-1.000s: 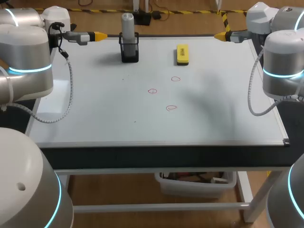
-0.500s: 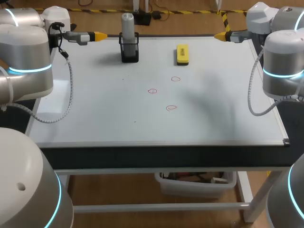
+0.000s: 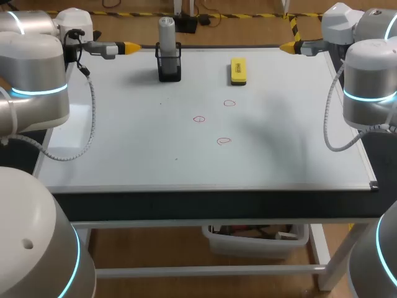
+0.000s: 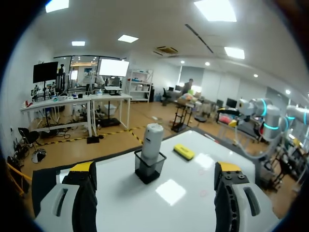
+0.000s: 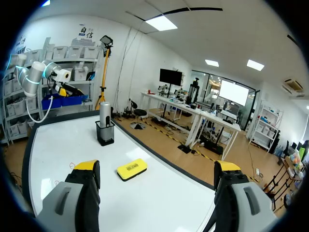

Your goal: Pick up the inspection probe, press it on each red-marked spot on the whiteboard one by one, put down the probe, pick up the eraser, and wipe off all the red marks.

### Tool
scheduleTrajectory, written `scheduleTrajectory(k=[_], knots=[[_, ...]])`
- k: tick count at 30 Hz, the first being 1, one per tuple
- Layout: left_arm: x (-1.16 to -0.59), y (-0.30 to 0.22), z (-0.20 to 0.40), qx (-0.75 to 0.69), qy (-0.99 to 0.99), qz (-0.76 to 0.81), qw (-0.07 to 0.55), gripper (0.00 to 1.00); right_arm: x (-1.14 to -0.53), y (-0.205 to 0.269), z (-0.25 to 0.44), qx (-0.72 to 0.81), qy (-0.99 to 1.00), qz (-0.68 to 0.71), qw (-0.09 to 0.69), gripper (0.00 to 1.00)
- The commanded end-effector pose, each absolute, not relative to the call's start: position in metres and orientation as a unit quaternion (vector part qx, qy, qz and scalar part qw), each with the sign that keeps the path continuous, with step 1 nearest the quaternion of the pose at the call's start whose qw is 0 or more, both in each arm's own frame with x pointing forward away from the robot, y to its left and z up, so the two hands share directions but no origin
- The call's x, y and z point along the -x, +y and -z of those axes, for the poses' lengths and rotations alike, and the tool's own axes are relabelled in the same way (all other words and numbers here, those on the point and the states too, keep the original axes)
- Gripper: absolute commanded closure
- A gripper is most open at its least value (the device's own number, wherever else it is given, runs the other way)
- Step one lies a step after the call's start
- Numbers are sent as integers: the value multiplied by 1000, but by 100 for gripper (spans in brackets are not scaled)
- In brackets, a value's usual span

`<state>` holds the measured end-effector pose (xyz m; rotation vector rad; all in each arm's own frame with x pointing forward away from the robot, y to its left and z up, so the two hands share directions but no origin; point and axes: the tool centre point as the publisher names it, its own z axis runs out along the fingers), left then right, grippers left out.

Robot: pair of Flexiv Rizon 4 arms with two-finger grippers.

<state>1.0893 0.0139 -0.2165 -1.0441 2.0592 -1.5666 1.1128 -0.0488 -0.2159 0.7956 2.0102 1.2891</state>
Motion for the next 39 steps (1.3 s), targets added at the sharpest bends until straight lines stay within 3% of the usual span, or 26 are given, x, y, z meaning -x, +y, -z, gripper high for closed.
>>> scheduleTrajectory(k=[1,8,16,39], knots=[[-1107,23,231,335,719,590,152,0,-1113,-49,216,-300,760,-487,307,0],[-1133,22,244,253,679,688,53,0,-1113,-49,216,-300,760,-487,307,0],[-1157,-2,249,160,688,707,-4,0,-1113,-49,216,-300,760,-487,307,0],[-1203,-68,266,59,680,727,-77,0,-1113,-49,216,-300,760,-487,307,0]])
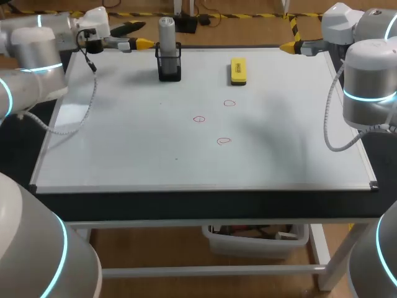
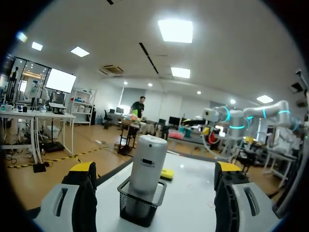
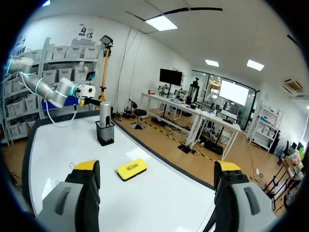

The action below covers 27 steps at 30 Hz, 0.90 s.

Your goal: Pick up the inspection probe, press it on each red-marked spot on the whiteboard one by one, put down the probe, pick up the eraser, and wipe off all the red marks.

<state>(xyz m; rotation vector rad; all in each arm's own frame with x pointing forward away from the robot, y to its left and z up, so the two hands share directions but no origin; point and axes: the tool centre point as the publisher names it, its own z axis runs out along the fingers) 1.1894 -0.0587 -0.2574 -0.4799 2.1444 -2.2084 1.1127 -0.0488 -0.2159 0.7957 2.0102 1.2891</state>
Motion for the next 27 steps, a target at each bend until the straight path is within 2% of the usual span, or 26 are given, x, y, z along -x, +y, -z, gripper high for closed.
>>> scheduleTrajectory(k=[1,27], knots=[[-1204,-71,266,58,680,726,-78,0,-1113,-49,216,-300,760,-487,307,0],[-1217,-132,278,23,689,719,-92,0,-1113,-49,216,-300,760,-487,307,0]])
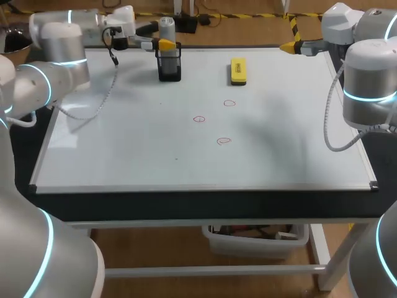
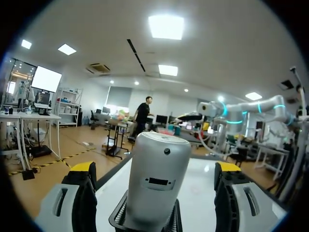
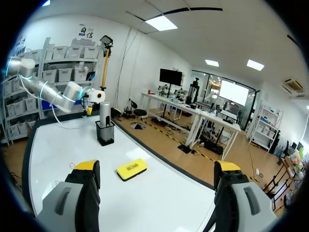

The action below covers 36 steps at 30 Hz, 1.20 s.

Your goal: Pick up the inspection probe, press it on each red-marked spot on the whiteboard one by one, put down the probe, pick up the eraser, and wipe off all the red marks.

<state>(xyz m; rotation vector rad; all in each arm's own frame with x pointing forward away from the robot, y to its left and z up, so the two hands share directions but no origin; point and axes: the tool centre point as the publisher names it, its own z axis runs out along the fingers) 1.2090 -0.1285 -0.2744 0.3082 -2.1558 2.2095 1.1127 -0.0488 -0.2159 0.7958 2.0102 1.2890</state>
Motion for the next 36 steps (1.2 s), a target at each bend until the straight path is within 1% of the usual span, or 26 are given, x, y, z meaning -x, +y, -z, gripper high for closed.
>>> scheduleTrajectory(k=[1,26,28,29,31,32,33,34,36], knots=[[-1217,-134,277,-22,-690,-717,91,0,-1113,-49,216,-300,760,-487,307,0],[-1220,-136,279,-28,-698,-711,86,0,-1113,-49,216,-300,760,-487,307,0],[-1220,-135,280,-29,-698,-711,87,13,-1113,-49,216,-300,760,-487,307,0],[-1220,-135,280,-29,-698,-711,87,18,-1113,-49,216,-300,760,-487,307,0],[-1219,-135,280,-29,-698,-711,87,24,-1113,-49,216,-300,760,-487,307,0],[-1219,-135,280,-29,-698,-711,87,33,-1113,-49,216,-300,760,-487,307,0],[-1219,-135,281,-29,-698,-710,87,38,-1113,-49,216,-300,760,-487,307,0],[-1219,-135,281,-28,-698,-710,88,40,-1113,-49,216,-300,760,-487,307,0],[-1219,-134,281,-27,-698,-710,89,56,-1113,-49,216,-300,760,-487,307,0]])
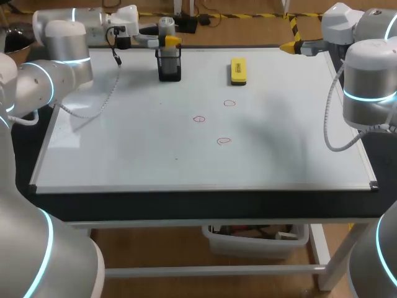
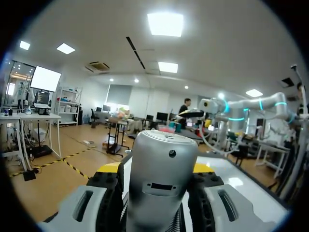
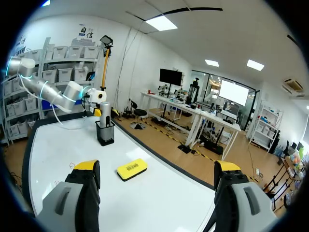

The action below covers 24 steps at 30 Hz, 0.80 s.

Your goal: Pick up the inspection probe, press it on each red-marked spot on the whiteboard one by one, put down the probe, pick up the eraser, and wipe off all the red marks.

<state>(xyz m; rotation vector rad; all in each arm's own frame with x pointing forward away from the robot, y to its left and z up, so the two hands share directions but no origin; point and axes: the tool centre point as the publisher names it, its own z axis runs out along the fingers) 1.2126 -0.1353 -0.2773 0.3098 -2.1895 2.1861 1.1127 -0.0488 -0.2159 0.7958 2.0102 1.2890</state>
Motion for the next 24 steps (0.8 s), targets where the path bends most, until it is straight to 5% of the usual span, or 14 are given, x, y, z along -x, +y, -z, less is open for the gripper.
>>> scheduleTrajectory(k=[1,6,24], knots=[[-1219,-134,281,-27,-698,-710,89,58,-1113,-49,216,-300,760,-487,307,0],[-1219,-132,281,-24,-698,-710,89,100,-1113,-49,216,-300,760,-487,307,0],[-1211,-125,262,-19,-696,-713,84,100,-1113,-49,216,-300,760,-487,307,0]])
